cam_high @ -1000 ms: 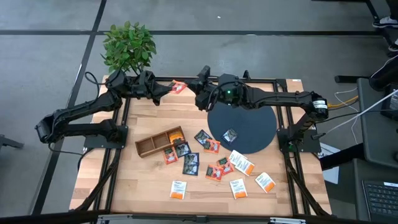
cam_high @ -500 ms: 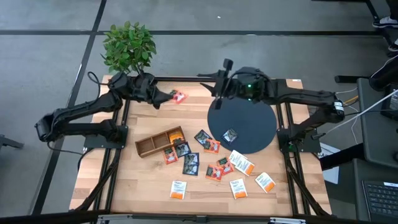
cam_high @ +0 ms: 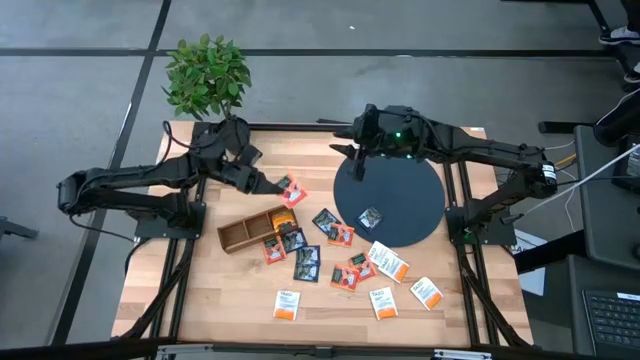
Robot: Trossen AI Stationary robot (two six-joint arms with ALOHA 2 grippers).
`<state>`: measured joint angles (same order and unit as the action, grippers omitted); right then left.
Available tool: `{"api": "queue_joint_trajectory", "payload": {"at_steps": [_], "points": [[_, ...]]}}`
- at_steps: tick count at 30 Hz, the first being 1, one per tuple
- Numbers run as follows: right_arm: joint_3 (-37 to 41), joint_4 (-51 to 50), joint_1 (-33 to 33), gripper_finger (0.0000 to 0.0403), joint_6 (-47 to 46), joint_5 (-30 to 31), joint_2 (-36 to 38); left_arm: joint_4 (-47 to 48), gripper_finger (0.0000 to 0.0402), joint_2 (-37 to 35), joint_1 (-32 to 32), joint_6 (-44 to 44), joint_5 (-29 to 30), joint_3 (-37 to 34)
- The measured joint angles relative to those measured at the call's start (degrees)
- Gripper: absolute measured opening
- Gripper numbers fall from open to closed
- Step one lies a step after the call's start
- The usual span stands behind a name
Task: Pick & Place Tea
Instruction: Put the orange tea bag into the right section of the wooden organizer
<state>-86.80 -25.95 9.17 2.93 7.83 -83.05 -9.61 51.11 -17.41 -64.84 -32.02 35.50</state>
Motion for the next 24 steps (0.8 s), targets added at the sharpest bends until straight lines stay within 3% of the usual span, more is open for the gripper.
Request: {"api": "queue_joint_trajectory", "payload": {"at_steps": [11,24], "points": [[0.0,-4.3,0.3,0.0145,-3.9,0.0,0.0,36.2,0.0003,3.9,7.6,27.4,11.1,12.2],[0.0,-6.5,0.3,0.0145,-5.7,0.0,0.0,54.7,0.0003,18.1,16.7,44.1,28.4,21.8]]}}
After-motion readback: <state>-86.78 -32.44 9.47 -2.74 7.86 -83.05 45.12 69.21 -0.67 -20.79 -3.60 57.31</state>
